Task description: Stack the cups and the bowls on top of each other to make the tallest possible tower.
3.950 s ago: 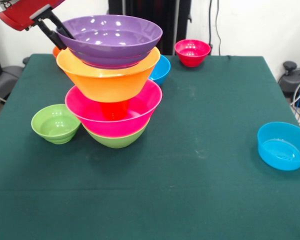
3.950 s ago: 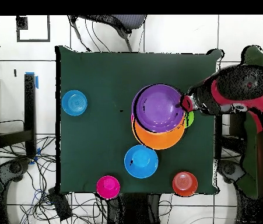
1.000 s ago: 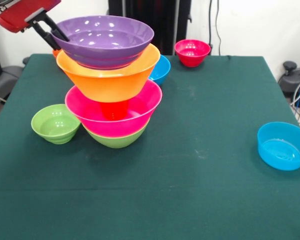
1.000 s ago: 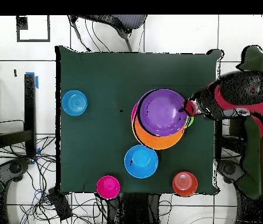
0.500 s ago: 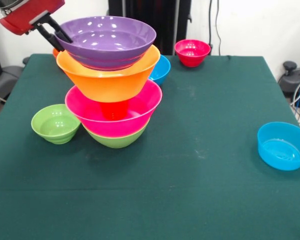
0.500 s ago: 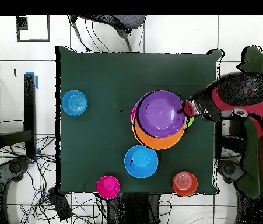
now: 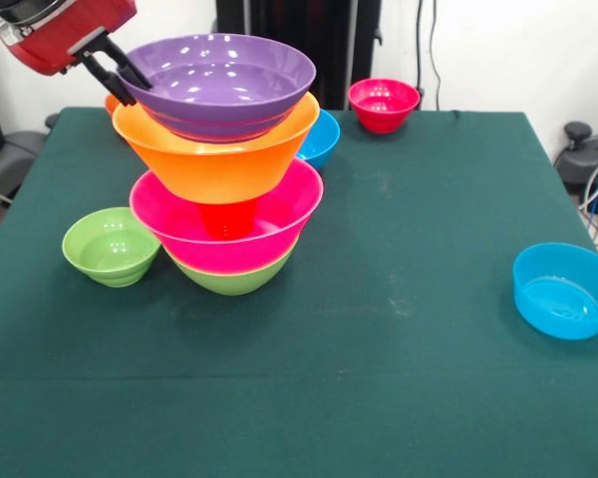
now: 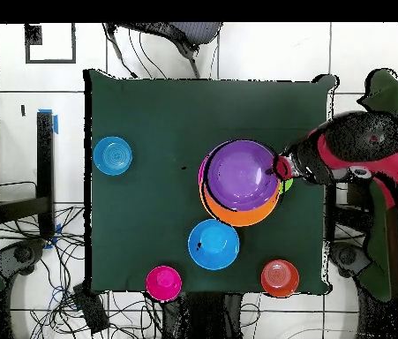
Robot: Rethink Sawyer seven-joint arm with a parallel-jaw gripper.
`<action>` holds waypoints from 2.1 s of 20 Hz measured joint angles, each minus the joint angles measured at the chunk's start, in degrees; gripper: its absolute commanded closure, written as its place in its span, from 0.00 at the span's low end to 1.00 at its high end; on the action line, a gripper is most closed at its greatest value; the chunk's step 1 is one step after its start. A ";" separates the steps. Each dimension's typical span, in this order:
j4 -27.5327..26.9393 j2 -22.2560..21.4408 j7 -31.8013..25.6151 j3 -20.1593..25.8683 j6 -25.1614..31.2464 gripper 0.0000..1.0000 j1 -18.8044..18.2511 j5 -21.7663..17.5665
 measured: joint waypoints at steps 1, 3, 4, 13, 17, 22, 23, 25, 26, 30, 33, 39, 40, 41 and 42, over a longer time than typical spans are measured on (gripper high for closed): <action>0.01 0.02 0.00 0.00 0.00 1.00 0.00 -0.04; 0.01 0.09 0.00 0.00 0.00 1.00 0.00 -0.13; 0.01 0.10 0.00 0.00 0.00 1.00 0.00 -0.14; 0.02 0.31 0.00 0.00 0.00 1.00 0.00 -0.37; 0.01 0.62 0.00 0.00 0.00 1.00 0.00 -0.46; 0.01 1.23 0.00 0.00 0.00 1.00 0.00 -0.51; 0.01 1.41 0.00 0.00 0.00 1.00 0.00 -0.51; 0.04 1.61 0.00 0.00 0.00 0.00 0.00 -0.50; 0.04 1.63 0.00 0.00 -0.01 0.00 0.00 -0.51; 0.09 1.71 0.00 0.00 -0.04 0.00 -0.02 -0.51; 0.12 1.71 0.00 0.00 -0.04 0.00 -0.02 -0.51; 0.12 1.71 0.00 0.00 -0.04 0.00 -0.02 -0.51; 0.13 1.71 0.00 0.00 -0.04 0.00 -0.02 -0.51; 0.14 1.71 0.00 0.00 -0.04 0.00 -0.02 -0.51; 0.14 1.71 0.00 0.00 -0.04 0.00 -0.02 -0.51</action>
